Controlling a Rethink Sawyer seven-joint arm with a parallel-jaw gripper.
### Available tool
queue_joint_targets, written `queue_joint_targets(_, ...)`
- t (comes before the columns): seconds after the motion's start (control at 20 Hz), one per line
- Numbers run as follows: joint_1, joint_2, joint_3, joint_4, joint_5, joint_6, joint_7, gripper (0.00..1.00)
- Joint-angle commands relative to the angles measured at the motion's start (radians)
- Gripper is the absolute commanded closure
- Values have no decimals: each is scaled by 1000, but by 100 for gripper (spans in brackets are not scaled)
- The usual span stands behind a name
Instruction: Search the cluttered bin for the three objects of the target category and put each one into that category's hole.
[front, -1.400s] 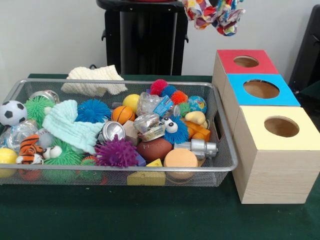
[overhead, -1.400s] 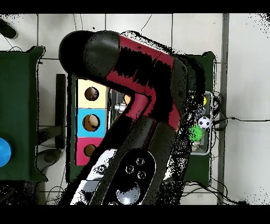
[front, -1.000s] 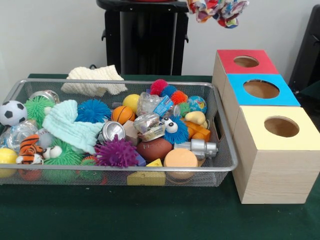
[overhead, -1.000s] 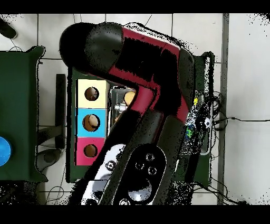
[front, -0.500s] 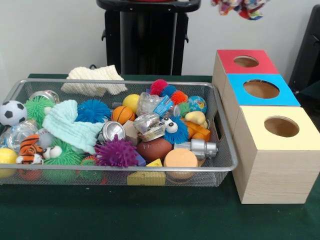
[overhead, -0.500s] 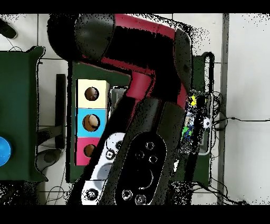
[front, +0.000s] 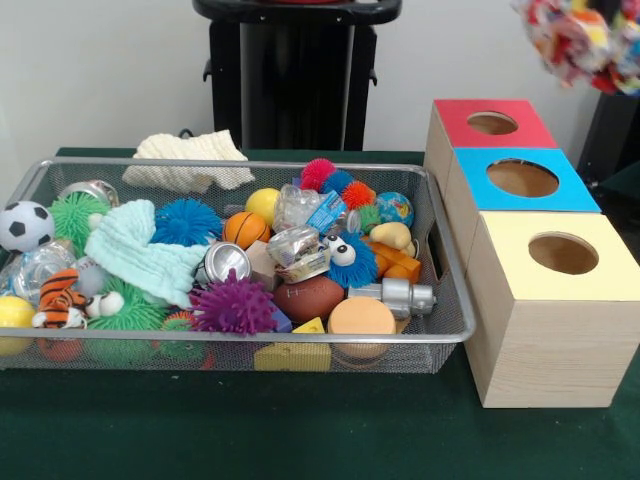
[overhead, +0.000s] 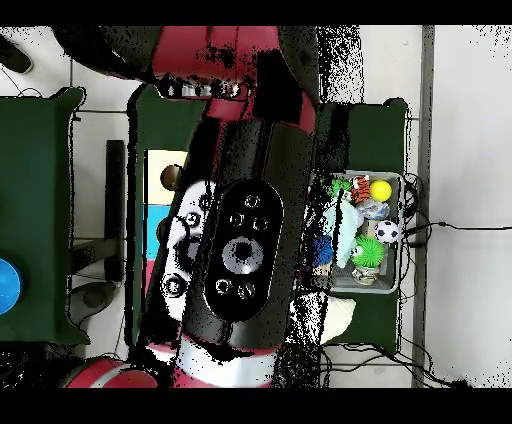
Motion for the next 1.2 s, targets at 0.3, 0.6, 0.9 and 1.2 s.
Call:
queue_joint_targets(0.3,-138,337,-268,-390,323,110,-30,100)
queue_joint_targets(0.6,-206,370,-500,-414,584,115,-131,100)
queue_joint_targets(0.9,-228,351,-700,-414,799,174,-139,100)
queue_joint_targets(1.2,-222,301,-865,-410,958,286,-79,100)
